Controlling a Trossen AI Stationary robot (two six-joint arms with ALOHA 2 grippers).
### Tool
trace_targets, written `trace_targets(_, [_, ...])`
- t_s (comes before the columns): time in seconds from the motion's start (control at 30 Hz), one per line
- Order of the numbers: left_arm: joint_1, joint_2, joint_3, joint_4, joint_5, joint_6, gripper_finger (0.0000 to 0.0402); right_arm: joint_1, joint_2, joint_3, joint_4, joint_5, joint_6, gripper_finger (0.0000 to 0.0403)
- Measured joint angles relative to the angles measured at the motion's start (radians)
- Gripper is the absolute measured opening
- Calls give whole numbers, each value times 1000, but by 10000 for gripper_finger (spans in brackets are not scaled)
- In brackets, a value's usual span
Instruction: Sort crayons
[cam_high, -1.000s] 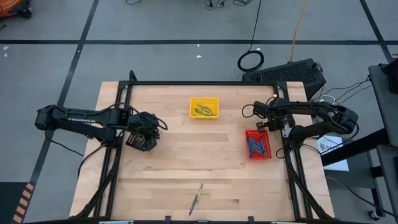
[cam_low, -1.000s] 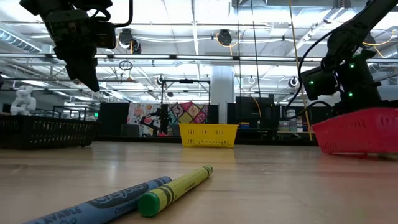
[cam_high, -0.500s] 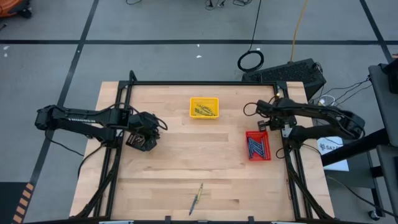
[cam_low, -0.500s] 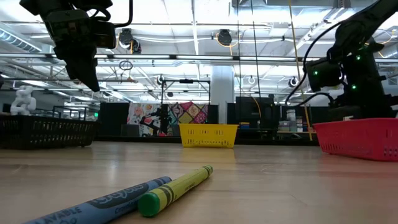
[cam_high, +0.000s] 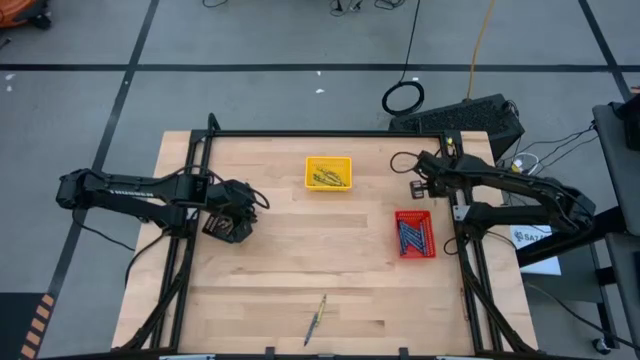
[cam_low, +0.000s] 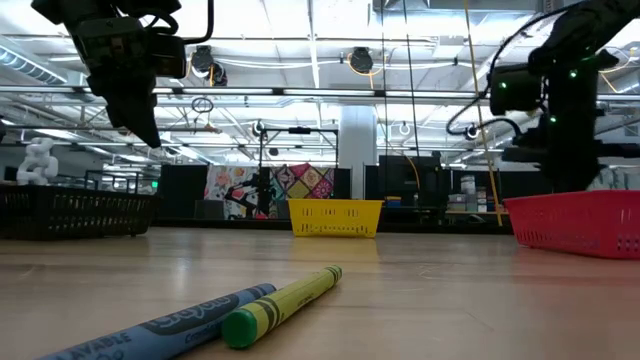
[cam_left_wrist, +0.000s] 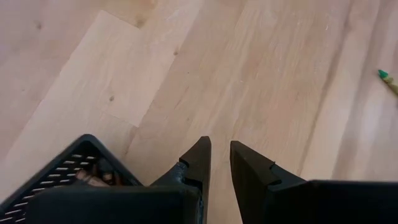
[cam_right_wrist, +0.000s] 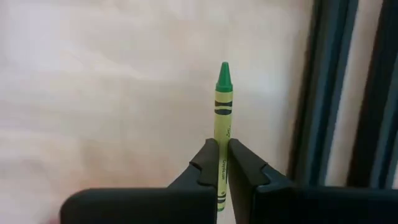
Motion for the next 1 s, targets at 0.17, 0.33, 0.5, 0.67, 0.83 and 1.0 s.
trace_targets(0.17, [0,0,0,-11,-23,0,61,0,2,27,127,5,-32,0])
trace_targets(0.33, [0,0,0,-10,-25,0,61,0,6,27,255,-2,-47,0])
trace_targets(0.5, [0,0,0,-10,-25,0,61,0,35,27,416,-63,-81,0])
trace_targets(0.67, [0,0,0,-10,-26,0,61,2,82,27,572,-121,-111,0])
trace_targets(0.83, [0,0,0,-9,-26,0,61,2,129,27,657,-167,-128,0])
trace_targets(1.0, [0,0,0,-9,-27,-1,61,18,159,27,725,-184,-131,0])
